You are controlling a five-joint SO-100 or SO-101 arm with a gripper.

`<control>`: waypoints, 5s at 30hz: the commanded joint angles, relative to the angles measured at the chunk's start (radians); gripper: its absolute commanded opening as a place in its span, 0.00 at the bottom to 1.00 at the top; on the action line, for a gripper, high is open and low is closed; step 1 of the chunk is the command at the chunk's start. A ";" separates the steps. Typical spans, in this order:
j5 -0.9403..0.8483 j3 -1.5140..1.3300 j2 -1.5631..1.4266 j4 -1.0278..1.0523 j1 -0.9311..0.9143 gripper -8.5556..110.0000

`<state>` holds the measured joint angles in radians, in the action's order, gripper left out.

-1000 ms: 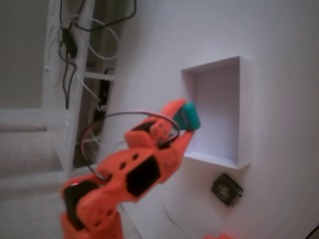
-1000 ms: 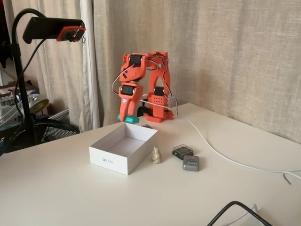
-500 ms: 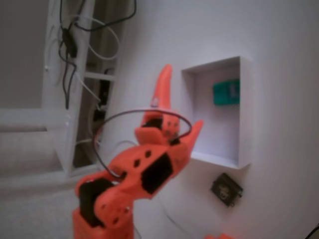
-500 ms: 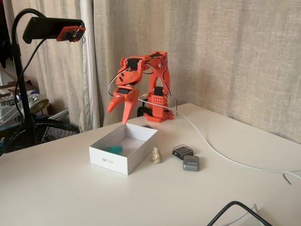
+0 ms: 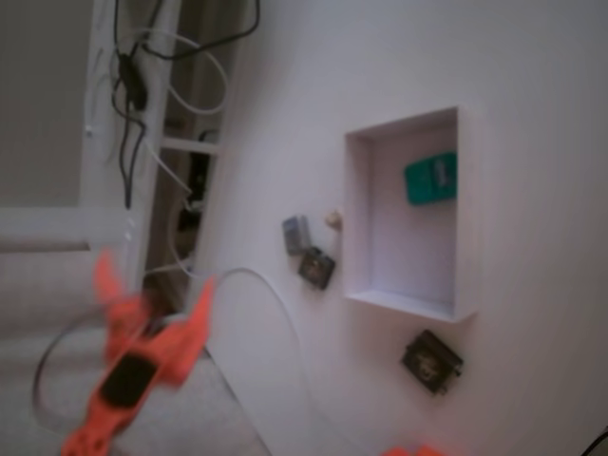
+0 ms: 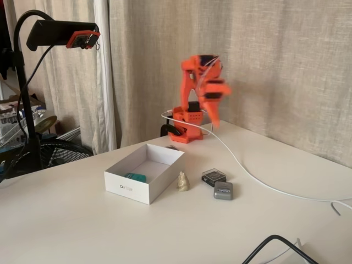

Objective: Grasp the green cube and put it in the bin.

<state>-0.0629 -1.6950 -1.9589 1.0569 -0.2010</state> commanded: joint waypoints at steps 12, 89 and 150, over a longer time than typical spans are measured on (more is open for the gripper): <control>0.008 -0.471 -0.511 0.040 0.403 0.55; -0.002 -1.247 -1.351 0.278 0.410 0.00; -0.002 -1.247 -1.351 0.278 0.410 0.00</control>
<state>-0.0721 -2.9452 -3.2996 1.3330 0.2040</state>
